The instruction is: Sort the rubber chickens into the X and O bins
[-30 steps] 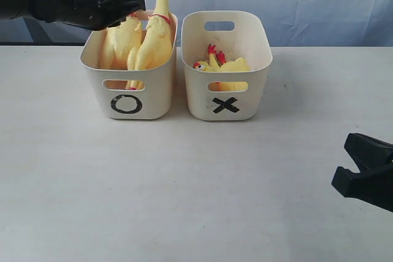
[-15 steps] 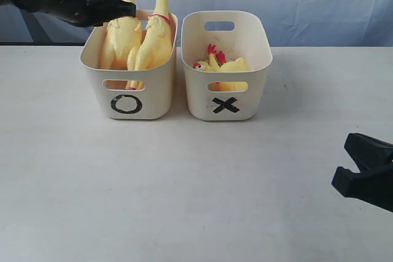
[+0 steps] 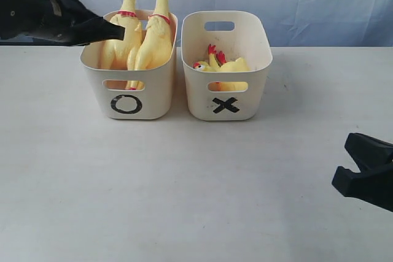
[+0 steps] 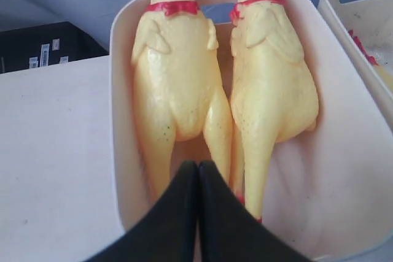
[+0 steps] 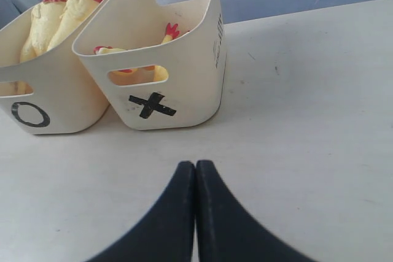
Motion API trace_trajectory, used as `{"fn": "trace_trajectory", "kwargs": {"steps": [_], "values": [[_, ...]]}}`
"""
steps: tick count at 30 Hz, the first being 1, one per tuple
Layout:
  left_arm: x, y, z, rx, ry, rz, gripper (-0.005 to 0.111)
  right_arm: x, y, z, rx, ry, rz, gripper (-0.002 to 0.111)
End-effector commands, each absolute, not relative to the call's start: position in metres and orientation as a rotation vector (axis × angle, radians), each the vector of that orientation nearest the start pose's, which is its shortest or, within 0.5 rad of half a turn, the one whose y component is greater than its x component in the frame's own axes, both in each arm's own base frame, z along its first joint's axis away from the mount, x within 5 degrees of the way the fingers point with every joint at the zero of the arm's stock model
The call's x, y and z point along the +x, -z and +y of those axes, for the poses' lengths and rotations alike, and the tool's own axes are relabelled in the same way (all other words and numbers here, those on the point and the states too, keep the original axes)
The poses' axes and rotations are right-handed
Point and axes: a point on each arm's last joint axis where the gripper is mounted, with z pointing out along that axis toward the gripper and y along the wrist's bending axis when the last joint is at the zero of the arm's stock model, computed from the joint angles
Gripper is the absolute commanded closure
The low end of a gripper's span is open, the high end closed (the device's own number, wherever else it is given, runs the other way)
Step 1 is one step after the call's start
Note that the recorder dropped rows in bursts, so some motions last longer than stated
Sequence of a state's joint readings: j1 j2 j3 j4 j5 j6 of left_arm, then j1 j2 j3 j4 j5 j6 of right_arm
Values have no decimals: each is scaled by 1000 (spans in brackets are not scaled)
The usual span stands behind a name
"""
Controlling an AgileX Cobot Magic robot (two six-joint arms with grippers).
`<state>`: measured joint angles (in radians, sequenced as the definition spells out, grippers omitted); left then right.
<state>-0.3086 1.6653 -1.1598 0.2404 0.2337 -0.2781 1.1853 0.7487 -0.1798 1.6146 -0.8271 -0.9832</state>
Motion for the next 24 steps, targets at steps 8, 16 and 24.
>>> {"fn": "trace_trajectory", "kwargs": {"steps": [8, 16, 24], "values": [[302, -309, -93, 270, 186, 1978, 107, 101, -215, 72, -52, -359, 1932, 109], [209, -347, -63, 238, 199, 1808, 107, 101, -215, 72, -52, -359, 1932, 109], [122, -351, -34, 178, 230, 1638, 107, 101, -215, 72, -52, -359, 1932, 109]]}}
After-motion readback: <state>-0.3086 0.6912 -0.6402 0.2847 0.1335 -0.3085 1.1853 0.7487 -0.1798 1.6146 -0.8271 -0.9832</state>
